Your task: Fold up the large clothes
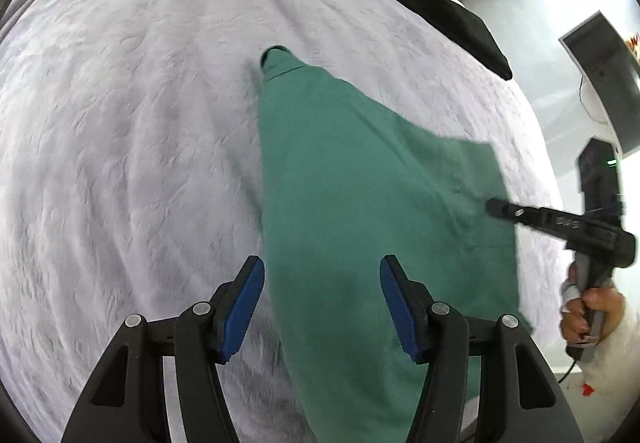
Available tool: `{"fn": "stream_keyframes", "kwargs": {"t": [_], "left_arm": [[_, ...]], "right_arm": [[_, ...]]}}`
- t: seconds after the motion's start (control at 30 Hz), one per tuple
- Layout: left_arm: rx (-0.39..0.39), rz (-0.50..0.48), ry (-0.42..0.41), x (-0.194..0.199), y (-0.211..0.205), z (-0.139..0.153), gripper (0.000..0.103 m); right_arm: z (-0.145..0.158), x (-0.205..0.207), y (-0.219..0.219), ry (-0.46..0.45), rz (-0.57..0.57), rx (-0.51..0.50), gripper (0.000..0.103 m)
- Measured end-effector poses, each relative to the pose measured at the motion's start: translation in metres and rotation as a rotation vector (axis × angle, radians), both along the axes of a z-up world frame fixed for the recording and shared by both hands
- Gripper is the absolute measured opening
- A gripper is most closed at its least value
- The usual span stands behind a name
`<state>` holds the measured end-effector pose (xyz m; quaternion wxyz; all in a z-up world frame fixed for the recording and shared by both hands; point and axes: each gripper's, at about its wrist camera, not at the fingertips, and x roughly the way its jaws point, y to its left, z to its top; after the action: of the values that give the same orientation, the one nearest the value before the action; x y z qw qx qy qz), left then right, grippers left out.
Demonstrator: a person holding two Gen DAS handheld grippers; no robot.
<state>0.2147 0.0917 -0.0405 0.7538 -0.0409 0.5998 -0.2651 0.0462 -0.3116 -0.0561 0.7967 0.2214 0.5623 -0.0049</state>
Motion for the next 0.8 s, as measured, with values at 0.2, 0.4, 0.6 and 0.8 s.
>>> {"fn": "stream_keyframes", "kwargs": {"t": [0.2,0.4,0.6,0.8], "left_arm": [[0.080,-0.041,-0.021,-0.008,-0.048,-0.041,0.066],[0.139,-0.025,-0.017,-0.006,-0.055,-0.042,0.078],[0.149,-0.120,-0.017,-0.034,-0.043,-0.005,0.078],[0.229,-0.261,0.037,-0.085,-0.049,-0.015,0.078]], "right_arm": [[-0.042,-0.006,-0.029,0.062,-0.045,0.001,0.007],[-0.058,-0.010,-0.047,0.075,-0.090,0.081,0.010],[-0.022,-0.032,-0.039,0.096,-0.102,0.067,0.016],[0.011,-0.070,-0.013,0.102,-0.035,0.059,0.016]]}}
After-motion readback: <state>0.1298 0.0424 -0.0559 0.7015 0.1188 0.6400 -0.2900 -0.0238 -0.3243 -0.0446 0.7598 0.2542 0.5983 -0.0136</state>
